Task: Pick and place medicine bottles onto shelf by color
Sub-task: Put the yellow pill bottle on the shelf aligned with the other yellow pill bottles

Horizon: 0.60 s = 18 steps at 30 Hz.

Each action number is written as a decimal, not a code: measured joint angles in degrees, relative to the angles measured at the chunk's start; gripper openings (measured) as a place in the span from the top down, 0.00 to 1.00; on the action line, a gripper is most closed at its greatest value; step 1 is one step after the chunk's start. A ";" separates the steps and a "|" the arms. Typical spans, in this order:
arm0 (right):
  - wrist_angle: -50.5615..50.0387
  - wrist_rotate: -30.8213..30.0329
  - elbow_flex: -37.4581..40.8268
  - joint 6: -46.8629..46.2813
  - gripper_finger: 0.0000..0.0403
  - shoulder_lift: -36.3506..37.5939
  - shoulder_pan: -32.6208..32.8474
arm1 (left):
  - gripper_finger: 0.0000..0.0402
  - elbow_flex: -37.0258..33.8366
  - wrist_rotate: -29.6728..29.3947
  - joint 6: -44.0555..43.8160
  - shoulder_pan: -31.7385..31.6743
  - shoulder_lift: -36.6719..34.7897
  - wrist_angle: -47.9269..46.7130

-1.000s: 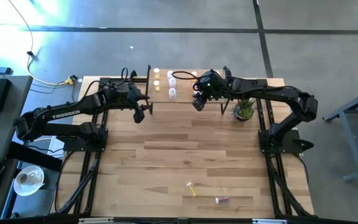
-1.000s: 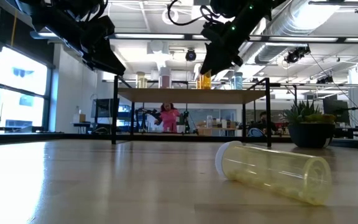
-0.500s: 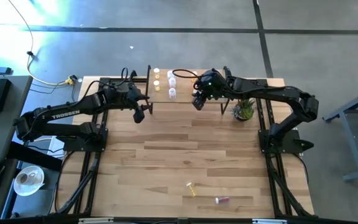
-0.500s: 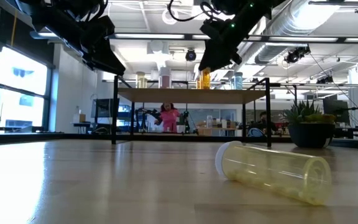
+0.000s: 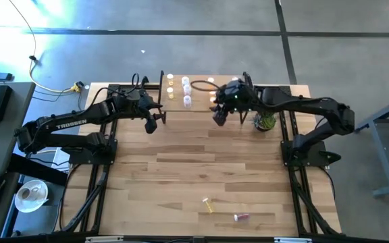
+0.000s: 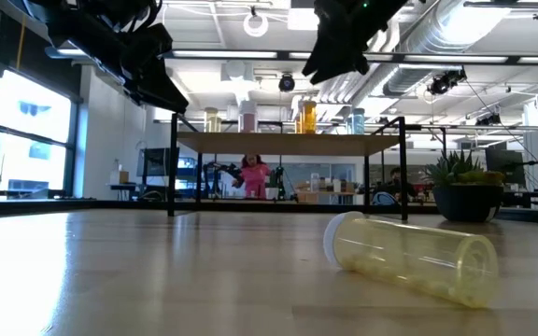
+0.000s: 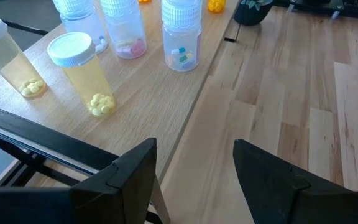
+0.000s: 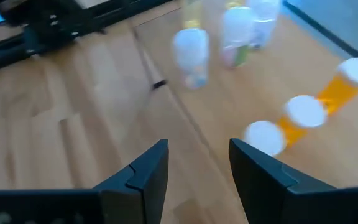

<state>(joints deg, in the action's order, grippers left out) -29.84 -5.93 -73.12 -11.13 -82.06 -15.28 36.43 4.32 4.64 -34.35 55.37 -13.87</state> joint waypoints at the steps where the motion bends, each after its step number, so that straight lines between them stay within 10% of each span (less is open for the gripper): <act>1: -0.22 -0.02 0.00 -0.51 0.60 0.11 0.96 | 0.49 0.01 0.00 -0.01 0.00 0.00 0.00; 18: -13.28 -6.94 0.00 -14.42 0.60 0.31 21.41 | 0.50 -0.05 4.18 -4.42 4.79 0.02 -0.74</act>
<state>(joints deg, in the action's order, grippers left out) -43.12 -12.87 -73.12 -25.55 -81.76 6.13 36.38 8.50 0.23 -29.56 55.40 -14.61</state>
